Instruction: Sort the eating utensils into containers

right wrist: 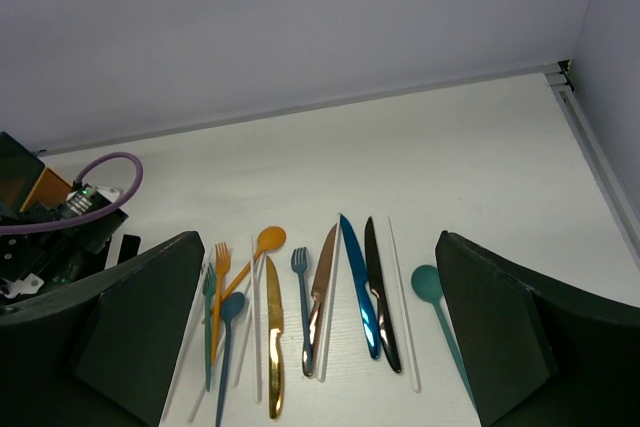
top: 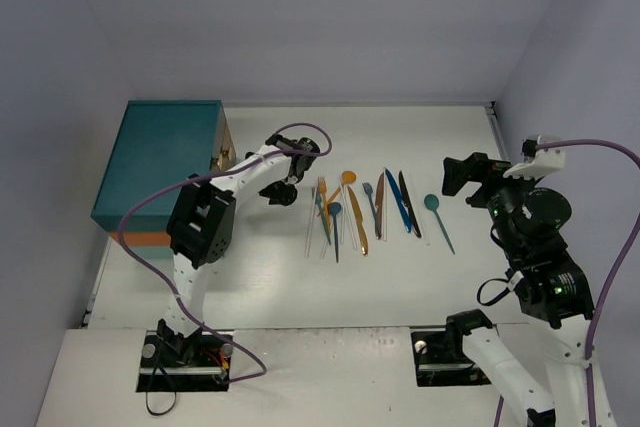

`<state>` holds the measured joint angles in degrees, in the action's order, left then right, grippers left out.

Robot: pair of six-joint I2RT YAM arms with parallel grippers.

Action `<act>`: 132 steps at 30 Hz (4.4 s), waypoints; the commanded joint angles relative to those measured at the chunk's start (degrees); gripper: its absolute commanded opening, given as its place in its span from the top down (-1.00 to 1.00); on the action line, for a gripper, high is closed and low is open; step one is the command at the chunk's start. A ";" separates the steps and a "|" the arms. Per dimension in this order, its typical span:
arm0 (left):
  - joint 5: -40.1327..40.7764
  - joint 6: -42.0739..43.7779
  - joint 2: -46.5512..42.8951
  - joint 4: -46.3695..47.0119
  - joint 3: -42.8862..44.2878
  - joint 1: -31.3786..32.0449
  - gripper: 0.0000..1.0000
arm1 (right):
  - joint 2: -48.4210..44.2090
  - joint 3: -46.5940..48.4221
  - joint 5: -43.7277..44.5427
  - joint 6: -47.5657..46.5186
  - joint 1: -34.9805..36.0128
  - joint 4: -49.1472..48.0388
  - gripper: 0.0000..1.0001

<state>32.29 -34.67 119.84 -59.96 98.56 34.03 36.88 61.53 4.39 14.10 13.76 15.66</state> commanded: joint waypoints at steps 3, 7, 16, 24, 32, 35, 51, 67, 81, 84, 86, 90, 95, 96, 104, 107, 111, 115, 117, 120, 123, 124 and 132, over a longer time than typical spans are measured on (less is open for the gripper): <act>2.89 -0.61 -0.31 0.90 0.28 -3.25 -0.72 | -0.06 -0.20 1.35 -0.62 0.83 -3.69 -1.00; 2.05 0.55 0.14 1.83 -0.16 -4.56 -0.72 | -0.49 -0.56 1.41 -0.83 0.86 -3.59 -1.00; 0.06 2.43 2.25 3.94 -0.44 -5.85 -0.72 | -0.74 -0.62 1.24 -0.83 0.91 -3.47 -1.00; -2.67 3.64 3.03 6.59 -1.81 -7.31 -0.71 | -1.37 -0.66 0.94 -1.08 0.91 -3.27 -1.00; -7.35 4.42 2.31 7.93 -2.14 -6.07 -0.64 | -1.37 -0.71 1.07 -1.45 0.91 -3.27 -1.00; -9.05 3.63 1.69 8.17 -1.55 -4.62 -0.64 | -1.28 -0.81 1.34 -1.55 0.91 -3.27 -1.00; -18.76 -0.62 3.09 8.22 4.40 1.64 -0.64 | -1.78 -0.59 1.62 -2.24 0.91 -3.27 -1.00; -22.77 -5.80 6.62 8.01 10.44 7.42 -0.64 | -1.90 -0.36 1.60 -2.16 0.91 -3.27 -1.00; -25.00 -7.92 7.23 8.01 13.00 9.28 -0.64 | -2.41 -0.53 1.59 -2.15 0.91 -3.20 -1.00; -25.47 -8.07 7.36 8.01 13.46 9.30 -0.64 | -2.43 -0.45 1.41 -2.24 0.97 -3.18 -1.00; -26.09 -8.21 7.65 8.01 14.05 9.30 -0.64 | -2.50 -0.45 1.41 -2.32 0.91 -3.18 -1.00; -25.96 -8.05 8.31 7.92 15.80 9.30 -0.64 | -2.34 -0.36 1.33 -2.24 1.00 -3.18 -1.00; -26.48 -8.22 9.44 7.66 18.15 9.13 -0.64 | -2.43 -0.27 1.41 -2.24 1.00 -3.10 -1.00; -26.48 -8.34 9.44 7.66 18.39 9.07 -0.64 | -2.43 -0.27 1.35 -2.30 0.94 -3.10 -1.00; -25.82 -8.25 7.20 7.57 17.98 8.90 -0.70 | -2.51 -0.24 1.47 -2.83 0.97 -2.95 -1.00; -24.94 -7.81 5.94 7.30 17.81 8.66 -0.77 | -2.50 -0.46 1.31 -2.65 0.92 -2.93 -1.00; -23.76 -6.72 4.76 6.71 18.10 8.06 -0.80 | -2.45 -0.71 0.82 -2.35 1.00 -2.98 -1.00; -22.38 -5.39 4.39 5.80 19.23 7.81 -0.81 | -2.43 -0.57 0.75 -2.33 1.00 -2.92 -1.00; -21.59 -4.55 4.43 5.38 20.15 7.81 -0.81 | -2.34 -0.53 0.63 -2.24 1.00 -2.92 -1.00; -20.86 -3.72 4.61 4.70 20.85 7.96 -0.81 | -2.34 -0.62 0.45 -2.17 0.93 -2.92 -1.00; -19.25 -3.06 4.44 3.89 21.58 8.41 -0.81 | -2.34 -0.62 0.45 -2.06 1.00 -2.92 -1.00; -18.69 -2.85 4.50 3.44 21.83 8.55 -0.81 | -2.34 -0.62 0.38 -2.13 0.94 -2.92 -1.00; -16.73 -2.07 6.19 2.74 20.97 8.69 -0.81 | -2.34 -0.80 0.09 -1.80 1.00 -2.92 -1.00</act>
<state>12.38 -38.58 129.34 -57.10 117.40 42.37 34.26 60.73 5.13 11.97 14.35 15.75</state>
